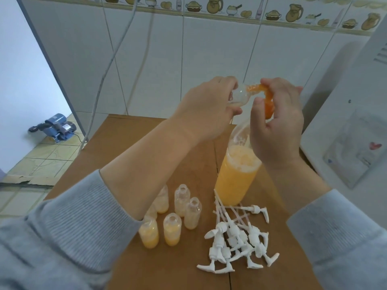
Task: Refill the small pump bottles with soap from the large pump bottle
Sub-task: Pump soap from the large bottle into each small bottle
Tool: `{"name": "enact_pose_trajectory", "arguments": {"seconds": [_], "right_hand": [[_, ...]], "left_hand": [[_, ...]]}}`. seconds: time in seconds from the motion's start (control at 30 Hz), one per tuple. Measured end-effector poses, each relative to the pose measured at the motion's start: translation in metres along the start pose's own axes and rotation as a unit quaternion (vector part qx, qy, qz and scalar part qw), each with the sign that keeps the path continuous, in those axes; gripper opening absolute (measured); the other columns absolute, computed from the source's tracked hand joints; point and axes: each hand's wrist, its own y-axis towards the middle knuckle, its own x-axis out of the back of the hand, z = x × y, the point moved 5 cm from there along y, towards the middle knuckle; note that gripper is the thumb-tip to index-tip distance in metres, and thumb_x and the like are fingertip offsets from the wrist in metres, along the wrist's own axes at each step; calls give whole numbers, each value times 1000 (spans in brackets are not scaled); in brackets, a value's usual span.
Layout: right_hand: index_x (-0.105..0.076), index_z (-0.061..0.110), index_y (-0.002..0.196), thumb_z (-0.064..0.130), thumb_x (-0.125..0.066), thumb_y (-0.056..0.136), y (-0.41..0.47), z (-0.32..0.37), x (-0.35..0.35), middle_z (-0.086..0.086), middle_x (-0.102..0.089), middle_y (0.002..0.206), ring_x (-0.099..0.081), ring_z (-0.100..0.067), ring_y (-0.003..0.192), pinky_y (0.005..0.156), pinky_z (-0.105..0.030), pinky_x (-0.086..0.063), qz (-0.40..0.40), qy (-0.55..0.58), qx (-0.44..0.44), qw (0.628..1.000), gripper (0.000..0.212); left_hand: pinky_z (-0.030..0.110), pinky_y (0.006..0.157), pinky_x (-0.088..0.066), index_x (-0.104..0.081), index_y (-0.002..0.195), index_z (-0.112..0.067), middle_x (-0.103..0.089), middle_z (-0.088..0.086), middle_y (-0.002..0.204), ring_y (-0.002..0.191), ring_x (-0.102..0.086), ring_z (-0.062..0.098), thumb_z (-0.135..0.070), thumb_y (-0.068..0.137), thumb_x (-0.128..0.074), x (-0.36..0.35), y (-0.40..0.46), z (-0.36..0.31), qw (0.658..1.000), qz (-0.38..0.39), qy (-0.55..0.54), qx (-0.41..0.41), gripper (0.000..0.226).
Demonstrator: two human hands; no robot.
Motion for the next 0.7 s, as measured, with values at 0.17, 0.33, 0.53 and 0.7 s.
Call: {"name": "enact_pose_trajectory", "arguments": {"seconds": [0.17, 0.33, 0.53, 0.7], "right_hand": [[-57, 2, 116, 20, -41, 95, -1, 4, 4, -11, -60, 112, -53, -19, 111, 103, -54, -37, -54, 9, 7, 998, 32], [-58, 0, 113, 14, -42, 94, -6, -3, -2, -14, -62, 109, -56, -23, 109, 111, -48, -30, -64, -24, 15, 998, 29], [-56, 2, 117, 20, -41, 93, -1, 3, 0, -11, -59, 113, -51, -17, 112, 115, -45, -23, 4, -11, 5, 1000, 33], [-60, 5, 115, 21, -39, 94, 12, 7, 12, -5, -60, 113, -39, 6, 106, 117, -34, -15, 13, 4, -6, 1000, 34]], "left_hand": [[30, 83, -44, -49, 122, -17, -56, -6, 111, 93, -53, 16, -32, 91, -59, 2, -1, -6, 1000, -13, 0, -13, 36], [36, 85, -46, -50, 117, -15, -57, -3, 110, 95, -55, 19, -29, 90, -59, -3, -3, -5, 1000, -11, 2, -17, 32], [25, 80, -40, -48, 120, -17, -55, -6, 111, 93, -50, 12, -34, 90, -58, 1, -1, 4, 1000, 4, -6, -2, 35], [24, 80, -40, -48, 123, -22, -54, -11, 110, 90, -51, 9, -36, 88, -62, 12, -2, 9, 999, 12, -44, 30, 40]]}}
